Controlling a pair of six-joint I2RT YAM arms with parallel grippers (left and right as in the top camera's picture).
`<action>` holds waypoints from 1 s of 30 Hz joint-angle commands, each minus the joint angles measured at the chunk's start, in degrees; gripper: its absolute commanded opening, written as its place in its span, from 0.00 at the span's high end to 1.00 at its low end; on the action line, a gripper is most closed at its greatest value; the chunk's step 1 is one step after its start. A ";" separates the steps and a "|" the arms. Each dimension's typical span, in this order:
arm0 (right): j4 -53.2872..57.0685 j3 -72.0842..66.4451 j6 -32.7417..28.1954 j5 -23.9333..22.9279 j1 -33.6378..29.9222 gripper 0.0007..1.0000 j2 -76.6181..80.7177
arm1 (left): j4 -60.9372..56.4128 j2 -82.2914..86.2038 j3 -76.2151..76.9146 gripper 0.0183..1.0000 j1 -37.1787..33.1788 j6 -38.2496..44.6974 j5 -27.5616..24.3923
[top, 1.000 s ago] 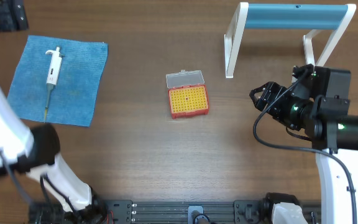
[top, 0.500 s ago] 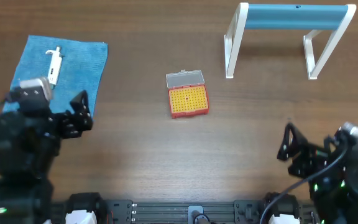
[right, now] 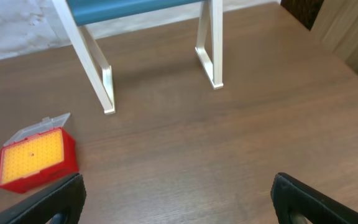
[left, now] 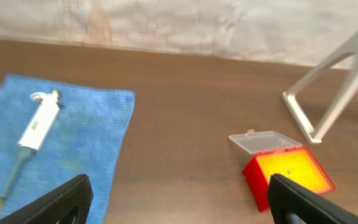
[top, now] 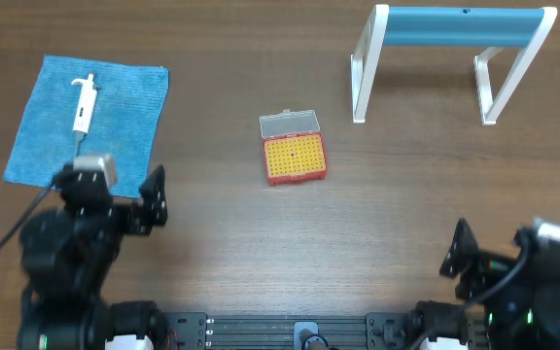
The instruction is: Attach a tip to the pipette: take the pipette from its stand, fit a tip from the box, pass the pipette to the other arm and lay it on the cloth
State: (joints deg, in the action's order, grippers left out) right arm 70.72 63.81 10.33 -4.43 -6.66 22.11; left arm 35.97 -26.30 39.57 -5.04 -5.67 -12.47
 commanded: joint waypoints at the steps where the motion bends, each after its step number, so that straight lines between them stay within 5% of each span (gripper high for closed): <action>1: 0.90 -0.17 -6.27 -1.64 -0.02 0.01 -10.95 | 3.67 10.51 1.46 0.09 0.24 11.67 0.22; 5: 5.60 -1.22 -6.34 -6.14 -0.02 0.01 -21.84 | 4.07 11.32 -1.95 0.09 0.24 12.17 -0.02; 25: 6.38 -0.63 -6.34 -6.08 -0.07 0.01 -20.94 | 13.55 13.51 -10.99 0.09 0.24 12.17 1.90; 27: 6.38 -0.63 -6.34 -6.08 -0.07 0.01 -20.94 | 10.36 15.69 -14.97 0.09 0.24 12.13 3.06; 30: 6.38 -0.63 -6.34 -6.08 -0.07 0.01 -20.94 | -10.38 22.73 -24.15 0.06 0.24 12.13 3.02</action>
State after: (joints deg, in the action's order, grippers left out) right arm 77.25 63.42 5.02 -9.56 -6.66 0.58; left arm 36.32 -8.60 20.69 -5.04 5.45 -10.50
